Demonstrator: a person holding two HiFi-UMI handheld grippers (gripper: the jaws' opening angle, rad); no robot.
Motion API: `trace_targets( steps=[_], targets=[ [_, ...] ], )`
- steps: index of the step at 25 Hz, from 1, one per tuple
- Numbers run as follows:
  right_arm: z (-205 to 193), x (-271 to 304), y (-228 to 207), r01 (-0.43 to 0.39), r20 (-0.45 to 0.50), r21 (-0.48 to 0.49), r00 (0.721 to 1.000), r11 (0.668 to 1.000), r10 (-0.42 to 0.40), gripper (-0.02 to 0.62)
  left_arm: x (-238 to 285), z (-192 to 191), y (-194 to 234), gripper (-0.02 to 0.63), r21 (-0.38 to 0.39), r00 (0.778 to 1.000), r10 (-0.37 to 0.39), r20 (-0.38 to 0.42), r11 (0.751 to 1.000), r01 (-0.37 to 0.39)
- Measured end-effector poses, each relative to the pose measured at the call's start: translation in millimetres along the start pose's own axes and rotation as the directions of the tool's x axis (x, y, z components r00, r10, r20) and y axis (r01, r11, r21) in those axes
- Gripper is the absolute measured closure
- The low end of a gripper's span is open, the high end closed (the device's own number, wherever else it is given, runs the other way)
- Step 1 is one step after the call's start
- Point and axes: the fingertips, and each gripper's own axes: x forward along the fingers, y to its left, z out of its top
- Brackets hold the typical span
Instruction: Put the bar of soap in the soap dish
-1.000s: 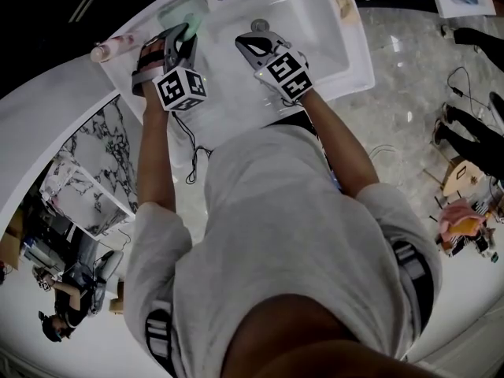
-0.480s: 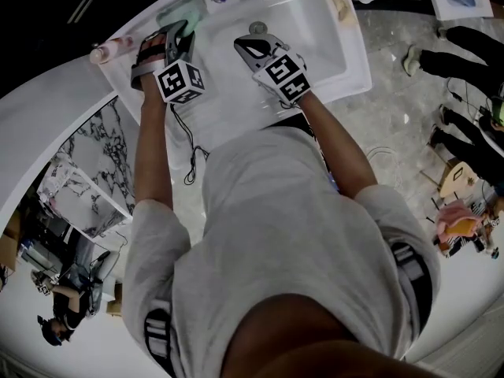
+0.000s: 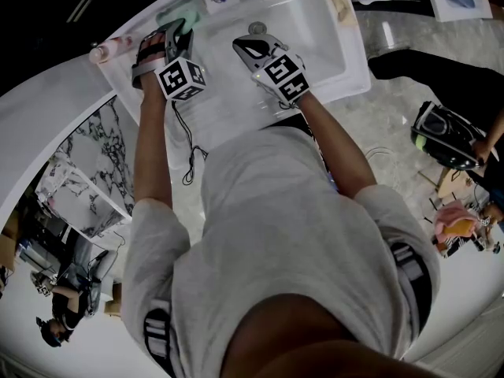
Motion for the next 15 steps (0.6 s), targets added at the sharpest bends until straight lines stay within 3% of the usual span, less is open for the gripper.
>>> trace_targets(
  steps=[6,9,15],
  targets=[
    [-3,-1,0,0.001,-0.007,-0.007,1.000,1.000,-0.001,0.597,3,-8,1,0.459,-0.084,0.999,0.001,-0.037,0.996,-0.004],
    [-4,-2,0,0.003,-0.014,-0.007,1.000,1.000,-0.003,0.597,4,-12,0,0.427,-0.136,0.999,-0.015,-0.049,0.991,0.008],
    [-3,-1,0,0.001,-0.016,0.003,1.000,1.000,-0.001,0.597,4,-17,0,0.379,-0.277,0.998,-0.054,-0.042,0.960,0.040]
  ],
)
